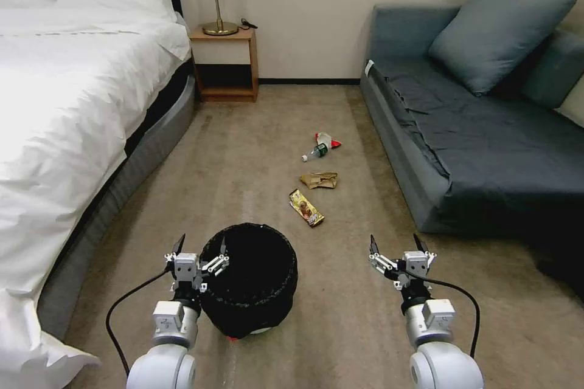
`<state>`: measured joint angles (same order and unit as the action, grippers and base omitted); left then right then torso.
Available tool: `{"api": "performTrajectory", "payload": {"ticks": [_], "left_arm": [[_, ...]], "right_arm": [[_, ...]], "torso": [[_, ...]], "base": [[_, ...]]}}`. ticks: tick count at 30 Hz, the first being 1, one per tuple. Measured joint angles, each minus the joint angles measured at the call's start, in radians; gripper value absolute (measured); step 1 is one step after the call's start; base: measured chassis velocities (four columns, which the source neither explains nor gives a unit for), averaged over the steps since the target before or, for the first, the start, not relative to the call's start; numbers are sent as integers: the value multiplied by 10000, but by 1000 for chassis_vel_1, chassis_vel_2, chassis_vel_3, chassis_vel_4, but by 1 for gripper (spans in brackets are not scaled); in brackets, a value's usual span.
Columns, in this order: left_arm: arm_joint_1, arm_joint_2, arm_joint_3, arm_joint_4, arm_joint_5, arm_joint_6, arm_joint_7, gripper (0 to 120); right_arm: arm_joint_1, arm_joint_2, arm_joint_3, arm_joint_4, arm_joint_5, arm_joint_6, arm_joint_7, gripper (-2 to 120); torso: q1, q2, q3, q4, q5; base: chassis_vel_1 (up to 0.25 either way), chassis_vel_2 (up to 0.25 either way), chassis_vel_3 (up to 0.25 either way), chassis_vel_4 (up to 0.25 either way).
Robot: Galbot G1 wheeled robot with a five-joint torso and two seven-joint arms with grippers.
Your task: Pick up the trash bin, then pick up the garbage on the floor and place it into the trash bin.
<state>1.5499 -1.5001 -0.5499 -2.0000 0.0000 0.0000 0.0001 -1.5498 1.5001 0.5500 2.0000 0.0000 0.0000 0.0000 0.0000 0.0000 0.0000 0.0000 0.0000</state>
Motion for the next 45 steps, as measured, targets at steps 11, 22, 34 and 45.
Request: {"api": "performTrajectory", "payload": {"ticks": [11, 22, 34, 45], "left_arm": [[0, 0, 0, 0, 0, 0, 0, 100], [0, 0, 0, 0, 0, 0, 0, 100], [0, 0, 0, 0, 0, 0, 0, 100], [72, -217, -64, -651, -527, 1243, -560, 100]], "right_arm": [[0, 0, 0, 0, 0, 0, 0, 100], [0, 0, 0, 0, 0, 0, 0, 100], [0, 0, 0, 0, 0, 0, 0, 100], [-185, 451, -216, 1131, -357, -1208, 462, 100]], "torso": [[0, 0, 0, 0, 0], [0, 0, 0, 0, 0], [0, 0, 0, 0, 0], [0, 0, 0, 0, 0]], "base": [[0, 0, 0, 0], [0, 0, 0, 0], [0, 0, 0, 0], [0, 0, 0, 0]]}}
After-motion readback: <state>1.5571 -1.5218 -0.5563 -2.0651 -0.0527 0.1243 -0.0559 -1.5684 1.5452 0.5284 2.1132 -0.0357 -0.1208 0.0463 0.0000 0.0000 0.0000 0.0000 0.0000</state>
